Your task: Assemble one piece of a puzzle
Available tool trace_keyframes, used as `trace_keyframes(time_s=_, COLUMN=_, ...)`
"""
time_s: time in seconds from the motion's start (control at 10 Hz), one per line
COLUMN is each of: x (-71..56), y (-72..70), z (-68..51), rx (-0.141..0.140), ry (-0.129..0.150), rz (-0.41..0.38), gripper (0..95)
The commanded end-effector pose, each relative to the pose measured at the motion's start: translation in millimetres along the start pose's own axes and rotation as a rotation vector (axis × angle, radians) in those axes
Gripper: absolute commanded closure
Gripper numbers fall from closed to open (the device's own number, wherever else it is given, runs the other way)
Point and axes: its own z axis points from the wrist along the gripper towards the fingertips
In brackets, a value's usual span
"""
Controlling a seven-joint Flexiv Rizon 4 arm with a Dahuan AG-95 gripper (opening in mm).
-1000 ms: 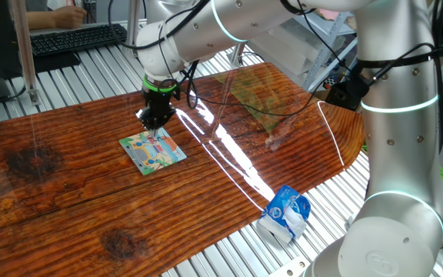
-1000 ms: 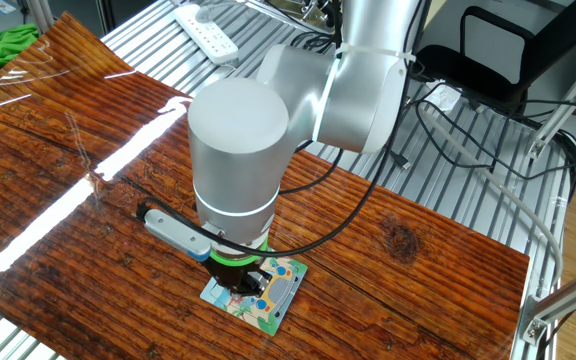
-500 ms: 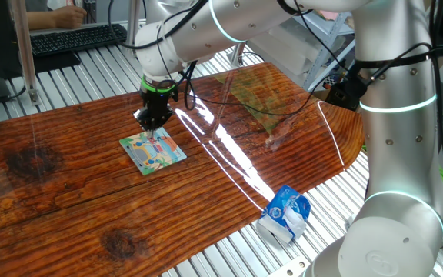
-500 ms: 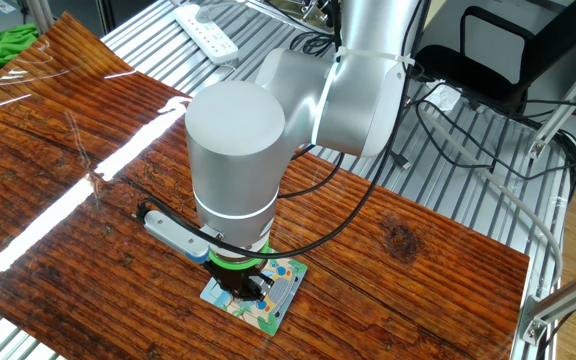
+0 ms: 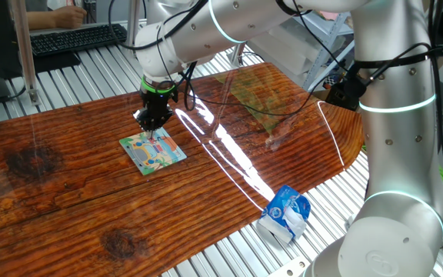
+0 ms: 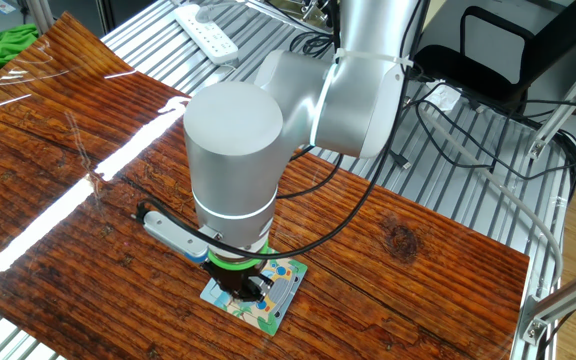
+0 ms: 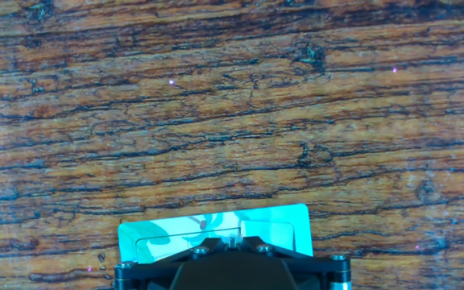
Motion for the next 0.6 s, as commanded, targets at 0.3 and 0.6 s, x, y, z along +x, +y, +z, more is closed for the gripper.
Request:
trace_keyframes(time_s=0.3, x=-0.5, y=0.2, z=1.8, rx=0.012, ry=0.018, rz=-0.014, gripper=95.0)
trace_keyframes(time_s=0.6, x=-0.5, y=0.2, z=1.8, rx=0.013, ry=0.02, rz=-0.027, gripper=95.0)
